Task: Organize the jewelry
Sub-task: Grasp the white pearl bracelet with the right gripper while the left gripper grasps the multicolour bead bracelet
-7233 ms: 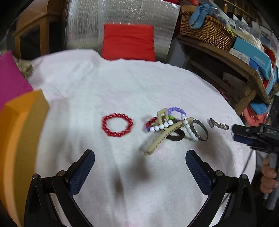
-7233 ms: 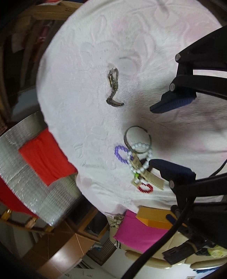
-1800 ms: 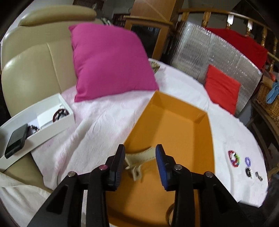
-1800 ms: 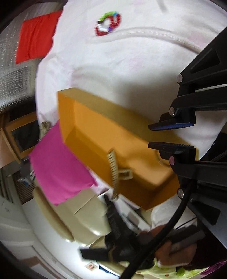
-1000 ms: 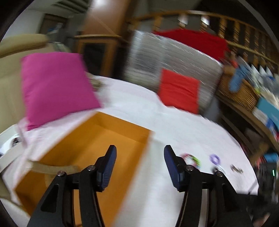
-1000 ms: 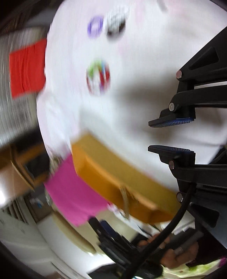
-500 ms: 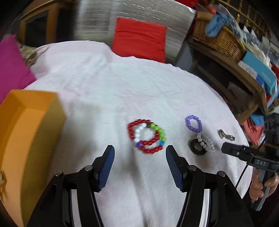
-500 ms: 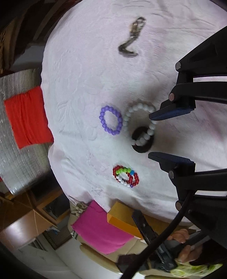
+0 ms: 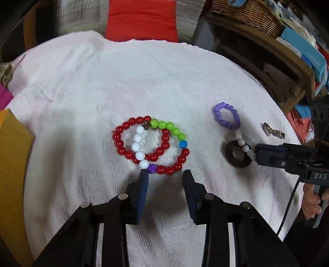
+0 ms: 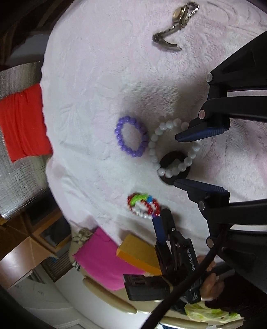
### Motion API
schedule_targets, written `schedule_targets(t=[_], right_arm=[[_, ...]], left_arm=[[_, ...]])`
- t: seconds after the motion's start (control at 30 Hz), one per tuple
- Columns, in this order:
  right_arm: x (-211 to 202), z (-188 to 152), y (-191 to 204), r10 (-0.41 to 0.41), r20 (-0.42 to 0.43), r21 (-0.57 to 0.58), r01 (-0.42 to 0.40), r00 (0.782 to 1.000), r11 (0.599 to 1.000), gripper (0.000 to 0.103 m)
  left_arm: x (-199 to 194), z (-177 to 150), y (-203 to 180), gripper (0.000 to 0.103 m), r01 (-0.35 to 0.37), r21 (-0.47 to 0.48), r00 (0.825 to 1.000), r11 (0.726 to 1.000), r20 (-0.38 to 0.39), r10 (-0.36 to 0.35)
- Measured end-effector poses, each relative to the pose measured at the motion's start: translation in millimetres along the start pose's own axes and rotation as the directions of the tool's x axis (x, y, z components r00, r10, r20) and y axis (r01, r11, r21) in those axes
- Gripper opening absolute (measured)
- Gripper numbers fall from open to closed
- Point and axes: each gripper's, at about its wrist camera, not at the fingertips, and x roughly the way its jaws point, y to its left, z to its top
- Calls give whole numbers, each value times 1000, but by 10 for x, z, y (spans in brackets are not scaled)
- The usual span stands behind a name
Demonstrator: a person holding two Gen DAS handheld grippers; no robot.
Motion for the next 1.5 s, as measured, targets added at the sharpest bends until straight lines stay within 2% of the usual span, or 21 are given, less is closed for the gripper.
schedule_targets(t=[0.03,0.07,0.1,0.2,0.27,0.3,0.4,0.53,0.6,0.67,0.77,0.83,1.07,1.17,1.3,1.5], right_arm=[[36,-6,-2,-3,-12,-1,3,1000,1000,41],[72,-6,0,-5,-20,-1,5,1000,1000,41],[88,-4,13,-6,-20,-4,6,1000,1000,40],[123,-26,73,-12,-32,-35,11,999,999,21],[155,-77,154,-38,-57,-79,34,998,996,19],[149,-98,190,-49,-62,-98,43,997,994,15],[77,-156,264,-30,-74,-114,22,997,993,11],[-15,-218,293,0,-81,-88,-7,997,996,11],[-20,-235,274,15,-91,-66,-21,996,998,11],[-3,-248,255,13,-108,-51,-18,994,999,11],[61,-256,242,14,-133,-26,-18,991,999,12],[96,-261,252,11,-137,-25,-14,991,1000,12],[145,-260,262,14,-124,-31,-18,992,999,12],[147,-257,317,-3,-111,-60,-4,994,998,11],[67,-239,311,24,-85,-51,-28,996,998,11],[-190,-168,238,102,9,18,-102,995,995,11]], left_arm=[[-13,0,16,26,14,-5,1000,1000,1,-14],[-20,-5,40,16,33,-19,999,999,-2,-33],[-28,-9,67,11,55,-36,998,998,-4,-55],[-79,-36,59,9,82,-28,997,996,11,-81],[-155,-43,88,9,123,-39,992,992,39,-121],[-196,-43,106,9,138,-47,989,989,53,-136],[-290,-59,119,9,135,-36,988,990,84,-132],[-238,-29,258,10,95,-107,993,990,78,-87],[-202,-26,315,22,94,-144,994,985,62,-86],[-111,3,305,27,91,-176,995,980,60,-81],[-90,61,289,28,94,-193,993,977,93,-78],[-51,115,275,28,62,-183,994,981,100,-44],[101,204,259,26,73,-170,994,983,90,-58],[112,216,199,11,85,-138,994,987,83,-74],[92,205,111,9,100,-107,992,989,85,-91],[7,196,-1,9,151,-77,984,986,104,-142]])
